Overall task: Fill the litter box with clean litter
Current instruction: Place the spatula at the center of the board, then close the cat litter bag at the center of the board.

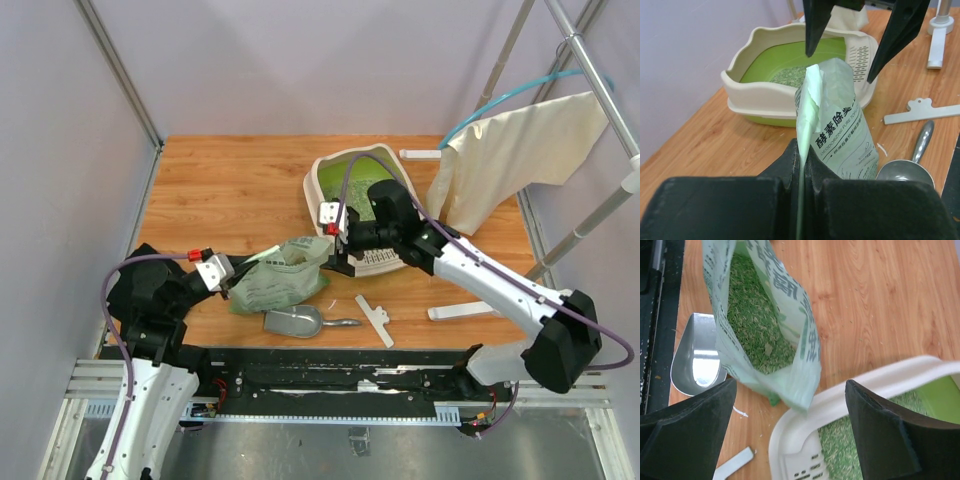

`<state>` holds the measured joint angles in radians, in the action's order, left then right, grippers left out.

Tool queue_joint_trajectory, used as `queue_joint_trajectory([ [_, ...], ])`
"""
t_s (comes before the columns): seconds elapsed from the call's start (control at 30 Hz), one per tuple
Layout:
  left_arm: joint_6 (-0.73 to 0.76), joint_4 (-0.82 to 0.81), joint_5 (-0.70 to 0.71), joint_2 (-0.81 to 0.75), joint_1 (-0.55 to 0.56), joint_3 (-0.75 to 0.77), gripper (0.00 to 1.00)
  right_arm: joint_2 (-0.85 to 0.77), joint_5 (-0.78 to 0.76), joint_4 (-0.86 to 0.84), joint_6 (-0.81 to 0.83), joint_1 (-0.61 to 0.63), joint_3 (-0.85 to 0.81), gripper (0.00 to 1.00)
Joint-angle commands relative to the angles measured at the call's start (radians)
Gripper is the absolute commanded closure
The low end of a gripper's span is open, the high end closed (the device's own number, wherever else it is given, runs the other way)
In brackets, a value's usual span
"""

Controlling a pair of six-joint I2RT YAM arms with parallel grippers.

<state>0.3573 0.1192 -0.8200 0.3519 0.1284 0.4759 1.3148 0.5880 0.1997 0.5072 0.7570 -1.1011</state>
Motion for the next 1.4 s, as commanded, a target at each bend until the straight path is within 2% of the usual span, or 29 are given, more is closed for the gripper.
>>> queue_joint_trajectory([
  [0.0,-0.017,-0.321,-0.104,0.005,0.004,0.047,1.0,0.092,0.168,0.054,0.161,-0.021,-0.06,0.1],
  [0.2,0.002,-0.324,-0.073,0.013,0.004,0.042,1.0,0.191,0.357,0.14,0.157,-0.053,-0.144,0.13],
  [0.3,0.023,-0.308,-0.052,0.02,0.004,0.04,0.99,0.216,0.39,0.142,0.111,-0.064,-0.152,0.23],
  [0.43,0.049,-0.262,-0.01,0.016,0.004,0.044,0.99,0.222,0.442,0.142,0.008,-0.112,-0.158,0.62],
  [0.47,0.053,-0.251,-0.004,0.018,0.004,0.044,0.99,0.222,0.466,0.142,-0.014,-0.126,-0.157,0.75],
  [0.53,0.044,-0.238,0.004,0.018,0.004,0.042,0.91,0.223,0.501,0.142,-0.052,-0.15,-0.151,0.92],
  [0.57,0.035,-0.237,0.009,0.017,0.004,0.04,0.88,0.222,0.505,0.142,-0.062,-0.154,-0.146,0.97],
  [0.63,0.015,-0.24,0.016,0.016,0.004,0.035,0.78,0.22,0.506,0.142,-0.075,-0.155,-0.137,0.99],
  [0.8,-0.106,-0.215,0.147,-0.011,0.004,0.029,0.37,0.221,0.479,0.141,-0.116,-0.155,-0.141,0.99],
  [0.83,-0.152,-0.212,0.201,-0.016,0.004,0.029,0.3,0.221,0.479,0.141,-0.119,-0.156,-0.14,0.99],
  [0.9,-0.241,-0.197,0.287,-0.02,0.004,0.031,0.24,0.218,0.481,0.136,-0.122,-0.155,-0.137,0.99],
  [1.1,-0.515,-0.093,0.416,-0.001,0.004,0.069,0.2,0.207,0.467,0.119,-0.128,-0.155,-0.117,0.99],
  [1.37,-0.645,0.067,0.408,-0.069,0.004,0.078,0.19,0.181,0.465,0.092,-0.133,-0.155,-0.082,0.99],
])
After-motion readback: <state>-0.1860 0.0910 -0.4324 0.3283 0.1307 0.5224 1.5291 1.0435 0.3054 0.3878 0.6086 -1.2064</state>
